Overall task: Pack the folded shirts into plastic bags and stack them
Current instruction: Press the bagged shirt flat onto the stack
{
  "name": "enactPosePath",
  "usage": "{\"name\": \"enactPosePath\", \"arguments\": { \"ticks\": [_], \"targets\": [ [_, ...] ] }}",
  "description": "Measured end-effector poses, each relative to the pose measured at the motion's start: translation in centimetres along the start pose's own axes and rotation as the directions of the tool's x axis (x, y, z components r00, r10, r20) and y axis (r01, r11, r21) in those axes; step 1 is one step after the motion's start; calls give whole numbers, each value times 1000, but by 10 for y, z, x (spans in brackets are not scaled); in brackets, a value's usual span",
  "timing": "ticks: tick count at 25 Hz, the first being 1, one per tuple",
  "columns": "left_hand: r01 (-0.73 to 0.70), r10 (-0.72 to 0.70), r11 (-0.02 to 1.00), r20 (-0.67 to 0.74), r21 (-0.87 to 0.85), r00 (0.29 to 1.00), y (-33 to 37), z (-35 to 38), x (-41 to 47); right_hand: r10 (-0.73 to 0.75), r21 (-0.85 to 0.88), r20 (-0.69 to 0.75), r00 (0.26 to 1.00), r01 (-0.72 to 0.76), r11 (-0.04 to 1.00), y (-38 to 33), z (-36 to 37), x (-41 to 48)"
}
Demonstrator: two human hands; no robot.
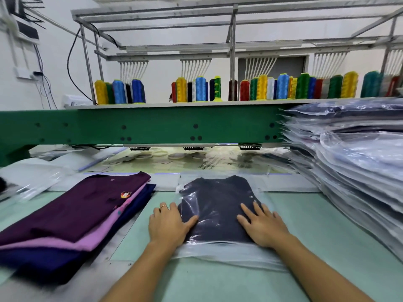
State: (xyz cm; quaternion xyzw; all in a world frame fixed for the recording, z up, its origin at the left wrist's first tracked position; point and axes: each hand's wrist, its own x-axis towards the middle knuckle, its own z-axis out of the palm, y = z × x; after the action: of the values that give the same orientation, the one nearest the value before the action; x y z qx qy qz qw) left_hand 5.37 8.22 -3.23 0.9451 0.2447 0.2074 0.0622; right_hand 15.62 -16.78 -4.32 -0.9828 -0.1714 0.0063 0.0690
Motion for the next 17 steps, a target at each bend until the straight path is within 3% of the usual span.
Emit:
{"name": "enactPosePath", "arguments": {
  "ticks": [2,4,6,8,10,12,14,17],
  "targets": [
    [-20,22,991,9,-132,1000,-7,-5,-5,74,-17,-42,996,-75,997,5,-2,-4],
    [-1,11,924,23,-382,1000,-18,-12,-7,116,-82,-160,980,-130,988,3,-5,-8],
    [98,-70,704,68,-703,995,-26,-19,-4,16,-156,-367,930,-79,985,-6,-12,-14],
    [204,-100,414,179,-887,979,-31,-25,0,-196,-98,-572,796,171,980,-25,-20,-20],
    [283,-47,213,280,-935,959,-31,-27,1,-392,-66,-683,616,482,874,-53,-27,-29],
    [324,27,95,328,-941,944,-29,-28,2,-523,-126,-691,498,630,766,-83,-28,-37],
    [338,86,10,338,-941,937,-28,-28,3,-590,-191,-686,426,677,711,-107,-24,-41],
    [338,132,-70,327,-939,936,-26,-24,4,-604,-281,-718,346,650,706,-131,-21,-40]
  ]
}}
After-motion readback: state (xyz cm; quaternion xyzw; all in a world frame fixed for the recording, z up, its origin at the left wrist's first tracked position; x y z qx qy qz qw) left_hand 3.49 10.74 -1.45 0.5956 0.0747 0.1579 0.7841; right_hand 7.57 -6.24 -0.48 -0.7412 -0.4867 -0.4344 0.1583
